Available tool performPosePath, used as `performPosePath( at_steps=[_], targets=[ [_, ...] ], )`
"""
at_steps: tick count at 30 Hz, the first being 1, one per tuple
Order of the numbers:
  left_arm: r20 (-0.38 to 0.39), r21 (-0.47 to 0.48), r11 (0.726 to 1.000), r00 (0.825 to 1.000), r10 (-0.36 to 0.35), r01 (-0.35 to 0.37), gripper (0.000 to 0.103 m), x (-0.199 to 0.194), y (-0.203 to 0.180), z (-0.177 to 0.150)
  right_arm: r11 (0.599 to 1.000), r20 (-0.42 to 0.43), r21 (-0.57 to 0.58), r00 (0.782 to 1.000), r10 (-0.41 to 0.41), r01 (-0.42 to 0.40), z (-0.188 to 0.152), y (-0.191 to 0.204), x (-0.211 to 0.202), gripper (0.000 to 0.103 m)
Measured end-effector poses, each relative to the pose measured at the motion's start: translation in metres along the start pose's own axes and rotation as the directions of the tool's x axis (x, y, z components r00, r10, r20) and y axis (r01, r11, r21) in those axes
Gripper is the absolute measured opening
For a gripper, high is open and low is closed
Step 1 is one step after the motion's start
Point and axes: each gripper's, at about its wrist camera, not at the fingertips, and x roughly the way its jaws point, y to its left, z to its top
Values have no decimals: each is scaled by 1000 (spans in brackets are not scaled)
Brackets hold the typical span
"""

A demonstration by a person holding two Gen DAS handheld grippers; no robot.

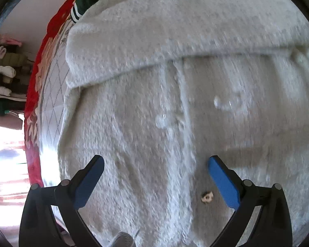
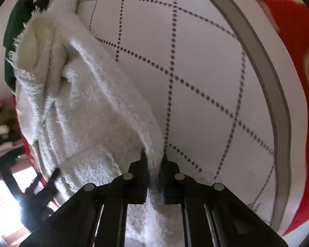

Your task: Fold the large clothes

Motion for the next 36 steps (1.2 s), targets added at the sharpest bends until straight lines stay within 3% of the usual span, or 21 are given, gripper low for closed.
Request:
performPosePath(
  at_steps=[10,16,18,20,21,22,25,30,35,36],
  targets=[
    [-9,-32,1000,1000,1,-2,103,-9,25,-28,989,-97,130,991,90,-77,-85,-16,18,7],
    [0,-40,999,1000,-3,3,103,-9,50,-52,975,-224,191,962,157,-115,-159,9,61,7],
    [-5,-33,999,1000,17,-17,103,0,58,-61,983,-285,155,949,137,-95,-176,24,78,8],
    [-10,-33,999,999,33,-34,103,9,65,-67,997,-325,64,944,58,-40,-183,44,85,9],
    [-10,-29,998,998,54,-54,103,16,68,-71,999,-322,41,946,29,-17,-185,54,86,15],
    [-11,-24,997,998,66,-67,103,20,69,-73,1000,-311,25,951,-9,17,-182,58,78,27],
    [-3,-9,997,997,82,-82,103,32,70,-76,996,-167,-14,982,-85,84,-163,73,41,45],
    [32,32,992,993,118,-119,103,35,58,-76,965,9,-143,976,-219,218,-99,97,23,46],
    [38,13,987,986,161,-161,103,37,50,-75,941,78,-206,963,-258,268,-48,116,33,46],
    [40,2,986,986,164,-164,103,36,50,-74,945,87,-189,963,-253,266,-44,119,35,41]
  ],
)
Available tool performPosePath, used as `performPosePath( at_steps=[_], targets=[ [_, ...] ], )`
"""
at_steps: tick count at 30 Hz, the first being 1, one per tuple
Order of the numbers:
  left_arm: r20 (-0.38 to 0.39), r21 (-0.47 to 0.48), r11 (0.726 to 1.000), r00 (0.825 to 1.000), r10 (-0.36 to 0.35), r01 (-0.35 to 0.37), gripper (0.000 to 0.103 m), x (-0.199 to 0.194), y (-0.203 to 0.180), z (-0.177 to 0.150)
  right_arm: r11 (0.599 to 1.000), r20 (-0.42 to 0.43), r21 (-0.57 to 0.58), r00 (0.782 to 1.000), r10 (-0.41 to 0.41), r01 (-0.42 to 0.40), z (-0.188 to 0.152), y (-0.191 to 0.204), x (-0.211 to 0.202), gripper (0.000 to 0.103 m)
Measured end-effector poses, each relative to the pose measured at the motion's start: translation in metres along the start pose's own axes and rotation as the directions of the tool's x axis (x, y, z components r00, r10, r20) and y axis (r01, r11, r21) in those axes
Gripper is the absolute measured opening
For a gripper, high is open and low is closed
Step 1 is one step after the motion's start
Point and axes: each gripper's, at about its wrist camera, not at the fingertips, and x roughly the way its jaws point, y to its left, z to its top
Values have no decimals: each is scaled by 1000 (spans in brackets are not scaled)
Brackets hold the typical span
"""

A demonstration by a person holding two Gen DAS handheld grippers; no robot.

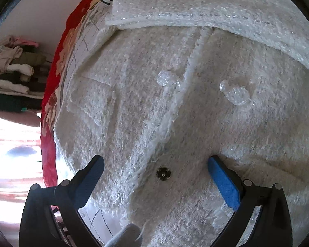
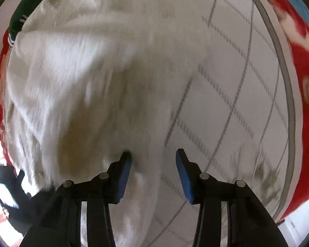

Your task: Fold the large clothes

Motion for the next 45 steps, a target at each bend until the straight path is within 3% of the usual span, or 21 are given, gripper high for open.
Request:
performPosePath(
  at_steps=[2,4,7,10,12,15,18,22,25,28,29,30,31,33,37,39,41,43,45],
  targets=[
    [3,-34,999,1000,-5,5,103,-1,-2,0,998,-6,69,1000,2,-2,3,-17,8,39],
    [-7,-71,997,1000,-14,13,103,3,3,1,989,-21,135,998,59,-55,6,-40,15,39],
    [-35,-126,992,999,-18,13,103,3,6,2,998,-84,64,996,32,-26,17,-34,10,40],
    [-46,-109,994,999,6,-11,103,-4,5,4,995,-133,46,986,98,-93,17,-32,0,43],
    [-56,-132,991,998,12,-19,103,-17,10,2,986,-159,48,974,165,-159,19,-67,-25,45],
    [-74,-192,980,996,48,-61,103,-46,21,-7,976,-130,67,968,217,-210,29,-103,-57,45],
    [-75,-224,961,986,151,-165,103,-75,20,-15,957,-85,112,957,279,-269,55,-129,-74,45],
    [-101,-276,922,962,253,-271,103,-87,6,-20,932,-32,84,934,357,-353,114,-147,-54,45],
    [-167,-286,913,953,252,-291,103,-65,-12,-19,946,-75,-3,943,324,-326,155,-120,-19,45],
    [-214,-242,926,947,239,-288,103,-38,-37,-16,942,-87,-74,943,320,-326,179,-107,-12,51],
    [-214,-221,926,942,259,-305,103,-34,-42,-14,940,-56,-161,954,295,-301,182,-95,-19,45],
    [-202,-192,925,935,291,-329,103,-31,-48,-14,943,-31,-207,965,261,-261,184,-92,-25,2],
    [-196,-186,923,934,300,-336,103,-32,-51,-14,952,2,-236,979,203,-197,182,-88,-31,4],
    [-180,-188,924,937,300,-332,103,-32,-51,-17,964,54,-221,985,163,-147,187,-88,-36,3],
    [-170,-187,928,941,292,-322,103,-31,-52,-20,973,51,-212,993,105,-92,194,-78,-25,3],
    [-179,-189,929,941,287,-319,103,-30,-50,-18,971,26,-222,995,98,-90,196,-70,-26,5],
    [-183,-194,929,942,281,-315,103,-35,-48,-16,970,-44,-196,989,139,-145,199,-37,-19,13],
    [-163,-212,932,951,262,-293,103,-50,-45,-16,967,-85,-171,981,176,-188,189,-40,-24,44],
    [-136,-211,938,959,249,-274,103,-72,-49,-18,962,-95,-173,976,196,-210,175,-50,-36,51]
  ],
)
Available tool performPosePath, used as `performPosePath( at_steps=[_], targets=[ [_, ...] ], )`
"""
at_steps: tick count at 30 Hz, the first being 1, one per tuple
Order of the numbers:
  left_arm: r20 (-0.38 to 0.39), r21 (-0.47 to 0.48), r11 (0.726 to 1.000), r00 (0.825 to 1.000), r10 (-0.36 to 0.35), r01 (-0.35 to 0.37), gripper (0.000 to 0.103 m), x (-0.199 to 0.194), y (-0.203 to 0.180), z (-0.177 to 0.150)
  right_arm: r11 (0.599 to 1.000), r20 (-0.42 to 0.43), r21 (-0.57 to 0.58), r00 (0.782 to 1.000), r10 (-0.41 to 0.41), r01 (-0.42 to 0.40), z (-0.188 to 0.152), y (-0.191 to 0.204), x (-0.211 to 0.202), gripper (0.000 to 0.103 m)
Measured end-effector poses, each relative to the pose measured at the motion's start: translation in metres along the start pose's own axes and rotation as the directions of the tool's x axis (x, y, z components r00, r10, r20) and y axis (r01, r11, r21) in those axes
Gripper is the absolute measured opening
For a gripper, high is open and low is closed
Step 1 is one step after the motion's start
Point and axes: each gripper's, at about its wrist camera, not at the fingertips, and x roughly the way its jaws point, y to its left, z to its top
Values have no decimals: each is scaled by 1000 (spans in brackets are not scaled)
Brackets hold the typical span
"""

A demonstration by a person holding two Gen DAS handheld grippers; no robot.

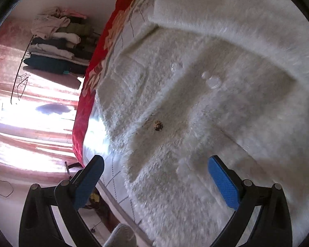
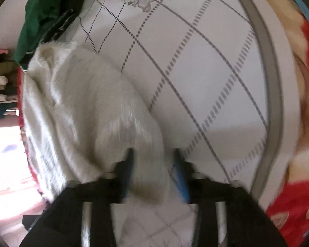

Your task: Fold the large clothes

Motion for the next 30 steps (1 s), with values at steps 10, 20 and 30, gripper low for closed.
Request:
performPosePath(
  at_steps=[10,20,30],
  targets=[
    [235,312,948,972,-17,-59,103,-119,-45,-79,997,-100,33,993,-70,74,-122,-56,-28,56],
    [303,527,824,952,46,-207,103,-89,-134,-127,989,-110,107,989,-94,106,-133,-87,-11,56],
    [247,386,883,952,180,-267,103,-36,-101,-66,937,-48,152,944,325,-315,-97,-62,32,65]
  ],
)
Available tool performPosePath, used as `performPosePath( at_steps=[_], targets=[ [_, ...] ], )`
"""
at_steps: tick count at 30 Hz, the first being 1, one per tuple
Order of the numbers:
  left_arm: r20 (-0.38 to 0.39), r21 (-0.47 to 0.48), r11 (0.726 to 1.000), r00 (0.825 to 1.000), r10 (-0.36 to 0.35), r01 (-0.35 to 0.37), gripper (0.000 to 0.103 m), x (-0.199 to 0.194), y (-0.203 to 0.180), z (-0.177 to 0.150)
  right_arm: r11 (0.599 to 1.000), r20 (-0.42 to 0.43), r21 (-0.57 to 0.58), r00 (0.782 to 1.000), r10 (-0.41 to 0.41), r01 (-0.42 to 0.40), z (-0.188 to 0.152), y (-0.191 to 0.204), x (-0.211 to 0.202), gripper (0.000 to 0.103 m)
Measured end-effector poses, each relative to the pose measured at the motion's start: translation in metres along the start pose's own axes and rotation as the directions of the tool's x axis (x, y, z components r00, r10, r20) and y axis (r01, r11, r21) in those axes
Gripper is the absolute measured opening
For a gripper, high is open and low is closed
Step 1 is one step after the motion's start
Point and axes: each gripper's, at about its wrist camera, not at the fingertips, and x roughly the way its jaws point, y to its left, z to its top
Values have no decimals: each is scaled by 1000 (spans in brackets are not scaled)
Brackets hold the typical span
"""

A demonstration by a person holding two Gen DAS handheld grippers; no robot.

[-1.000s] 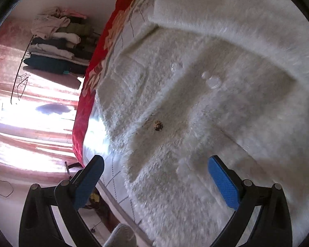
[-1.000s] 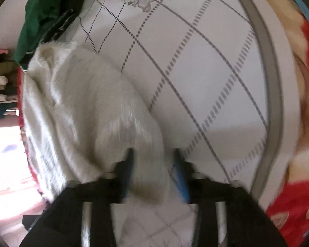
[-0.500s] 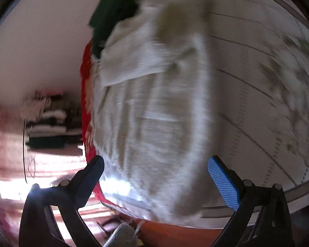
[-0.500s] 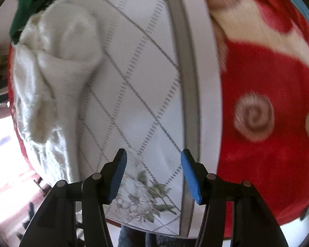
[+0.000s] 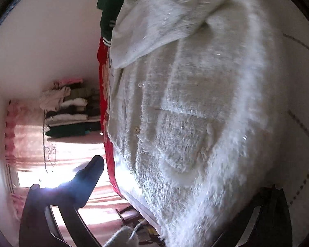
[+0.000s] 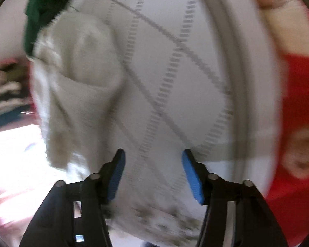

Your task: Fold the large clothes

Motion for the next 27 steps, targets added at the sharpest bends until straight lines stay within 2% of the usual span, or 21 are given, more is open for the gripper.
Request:
performPosePath(
  at_steps=[2,4,7,9,11,12,13,14,15,16,19,24,27],
  targets=[
    [-43,-57,996,996,-72,69,103,4,9,2,989,2,23,989,145,-145,6,1,12,72],
    [-77,-122,983,987,-144,135,99,9,22,2,959,11,56,960,279,-279,11,4,31,75],
    [-84,-157,970,976,-203,188,73,9,33,2,909,6,87,912,410,-409,19,13,54,77],
    [-63,-181,958,969,-238,223,36,6,42,3,886,-6,111,891,455,-451,22,21,71,77],
    [-41,-205,948,966,-256,242,18,0,49,5,870,-35,149,877,479,-469,28,29,84,78],
    [-29,-214,944,964,-265,253,13,-2,54,6,862,-48,160,869,493,-481,30,33,85,77],
    [-23,-216,942,963,-267,256,12,-5,56,7,864,-44,162,871,489,-477,29,37,84,71],
    [-17,-218,939,961,-276,266,11,-6,61,8,880,-18,144,888,460,-453,30,45,82,61],
    [-15,-224,934,957,-288,278,11,-5,66,9,895,-7,133,903,430,-425,33,51,82,28],
    [-17,-231,931,956,-294,282,11,-7,67,8,906,-3,126,913,407,-404,33,60,80,21],
    [3,-269,914,949,-314,304,10,-4,99,10,923,9,92,928,373,-372,34,87,62,18],
    [41,-326,876,931,-362,355,10,5,153,11,950,26,25,950,311,-312,34,164,33,18],
    [70,-343,868,931,-358,360,8,21,186,11,959,37,-13,959,282,-282,38,214,26,18]
  ],
)
